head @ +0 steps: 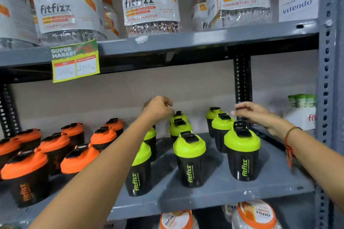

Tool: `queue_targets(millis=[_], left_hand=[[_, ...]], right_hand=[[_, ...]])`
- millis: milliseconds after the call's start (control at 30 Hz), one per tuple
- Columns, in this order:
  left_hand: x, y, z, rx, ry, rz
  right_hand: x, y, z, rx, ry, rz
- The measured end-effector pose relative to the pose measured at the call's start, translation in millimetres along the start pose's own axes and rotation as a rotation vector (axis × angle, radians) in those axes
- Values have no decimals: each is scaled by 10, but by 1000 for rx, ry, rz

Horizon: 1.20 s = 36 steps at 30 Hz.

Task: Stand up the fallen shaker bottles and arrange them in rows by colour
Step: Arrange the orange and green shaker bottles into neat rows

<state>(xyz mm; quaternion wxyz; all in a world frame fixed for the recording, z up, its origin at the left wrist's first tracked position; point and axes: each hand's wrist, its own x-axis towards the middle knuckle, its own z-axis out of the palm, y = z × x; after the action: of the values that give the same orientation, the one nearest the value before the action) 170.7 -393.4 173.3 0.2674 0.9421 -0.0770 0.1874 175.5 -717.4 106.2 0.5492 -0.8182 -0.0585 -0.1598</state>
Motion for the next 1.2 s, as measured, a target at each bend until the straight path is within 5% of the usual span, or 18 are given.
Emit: queue_targets(millis=[167, 267, 1200], left_hand=[[236, 87, 192, 57, -445, -137], [330, 70, 310, 145, -549, -166], [486, -34, 492, -23, -565, -158]], right_hand=[[278, 115, 115, -124, -224, 80], [368, 181, 181, -152, -304, 102], [366, 179, 148, -99, -292, 16]])
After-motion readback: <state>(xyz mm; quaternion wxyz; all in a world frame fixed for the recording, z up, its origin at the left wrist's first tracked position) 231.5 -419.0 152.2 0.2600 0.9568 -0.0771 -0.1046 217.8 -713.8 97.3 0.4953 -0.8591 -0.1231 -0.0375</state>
